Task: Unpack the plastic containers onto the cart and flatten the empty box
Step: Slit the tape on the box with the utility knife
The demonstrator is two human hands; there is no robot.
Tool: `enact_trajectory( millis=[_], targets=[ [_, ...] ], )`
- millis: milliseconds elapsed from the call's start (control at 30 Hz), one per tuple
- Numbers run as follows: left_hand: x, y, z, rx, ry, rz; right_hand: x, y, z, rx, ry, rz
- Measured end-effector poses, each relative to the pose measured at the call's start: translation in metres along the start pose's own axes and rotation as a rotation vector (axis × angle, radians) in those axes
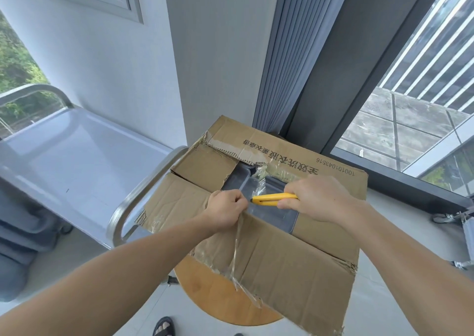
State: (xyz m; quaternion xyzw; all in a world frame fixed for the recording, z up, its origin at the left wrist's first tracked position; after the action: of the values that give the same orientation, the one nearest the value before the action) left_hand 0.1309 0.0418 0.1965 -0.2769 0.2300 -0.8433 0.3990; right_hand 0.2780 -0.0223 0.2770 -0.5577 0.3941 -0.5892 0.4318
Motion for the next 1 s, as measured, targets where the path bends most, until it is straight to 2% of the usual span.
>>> enact_trajectory(
  millis=[100,167,233,333,400,567,1000],
  targets=[
    [-0.001,-0.001,-0.003,0.049,-0.021,-0.003,0.001,0.001,0.008,0.015,0.026,-0.015],
    [-0.002,-0.005,-0.008,0.192,-0.05,0.011,0.006,0.012,0.02,0.11,0.056,-0.083],
    [-0.003,-0.009,-0.01,0.297,-0.06,0.0,0.013,0.016,0.033,0.078,0.113,-0.077],
    [-0.002,-0.002,-0.011,0.277,-0.046,-0.047,0.014,-0.011,0.036,-0.071,0.17,0.102],
    [-0.002,0.0,-0.012,0.261,-0.034,-0.033,0.011,-0.025,0.03,-0.12,0.173,0.145],
    [0.0,-0.005,-0.015,0.322,0.005,-0.026,0.003,-0.026,0.011,-0.115,0.144,0.089],
    [0.0,-0.005,-0.015,0.287,0.027,-0.038,-0.009,-0.027,-0.013,-0.003,0.073,0.058]
  ],
)
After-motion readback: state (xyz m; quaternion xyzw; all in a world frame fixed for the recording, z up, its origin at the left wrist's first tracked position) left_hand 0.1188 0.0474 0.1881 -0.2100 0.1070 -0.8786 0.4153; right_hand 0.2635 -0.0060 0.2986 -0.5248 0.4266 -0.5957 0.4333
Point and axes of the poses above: each hand's wrist, its own x-axis away from the middle knuckle, its own y-axis out of the palm, z = x × y, the point moved 9 cm from there along -x, towards the middle knuckle, and after that the axes turned 2 degrees about -z, right-handed, at the moved point
